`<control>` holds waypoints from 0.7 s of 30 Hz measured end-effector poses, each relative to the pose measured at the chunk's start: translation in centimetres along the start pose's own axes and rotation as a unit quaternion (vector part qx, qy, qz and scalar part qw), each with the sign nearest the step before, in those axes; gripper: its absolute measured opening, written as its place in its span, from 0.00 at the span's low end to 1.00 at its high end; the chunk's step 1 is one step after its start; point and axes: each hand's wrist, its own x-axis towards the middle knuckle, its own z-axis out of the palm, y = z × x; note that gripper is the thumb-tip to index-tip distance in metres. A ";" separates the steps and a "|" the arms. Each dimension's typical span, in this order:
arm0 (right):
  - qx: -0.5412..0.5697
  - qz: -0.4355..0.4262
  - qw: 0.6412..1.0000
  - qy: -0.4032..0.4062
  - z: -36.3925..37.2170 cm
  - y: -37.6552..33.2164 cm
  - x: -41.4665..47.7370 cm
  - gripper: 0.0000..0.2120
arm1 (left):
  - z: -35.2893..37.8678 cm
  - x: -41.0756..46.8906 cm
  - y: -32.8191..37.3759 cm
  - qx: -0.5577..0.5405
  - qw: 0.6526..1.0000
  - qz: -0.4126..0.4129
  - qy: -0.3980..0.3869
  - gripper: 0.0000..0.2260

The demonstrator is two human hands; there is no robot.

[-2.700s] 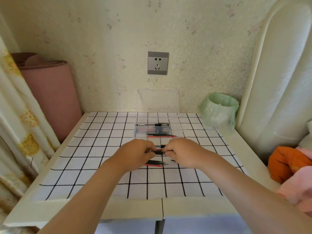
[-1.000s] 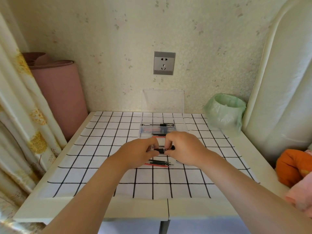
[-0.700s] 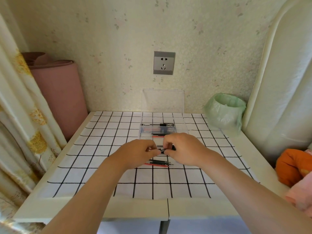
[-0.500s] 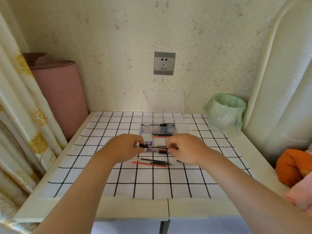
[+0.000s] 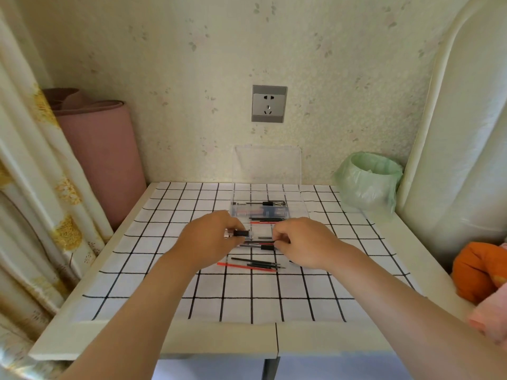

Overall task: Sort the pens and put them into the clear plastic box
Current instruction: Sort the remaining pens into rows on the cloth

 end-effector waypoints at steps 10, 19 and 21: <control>-0.014 0.005 1.000 0.011 0.0 0.3 -0.4 0.07 | 1.5 0.2 0.8 0.041 0.998 -0.002 -0.044 0.07; -0.023 0.016 0.996 -0.081 0.7 1.7 -1.7 0.09 | 3.0 0.5 0.1 0.065 0.993 -0.017 -0.095 0.07; -0.027 0.010 0.997 -0.075 0.8 1.9 -1.7 0.09 | 3.3 0.6 0.1 0.065 0.993 -0.016 -0.097 0.07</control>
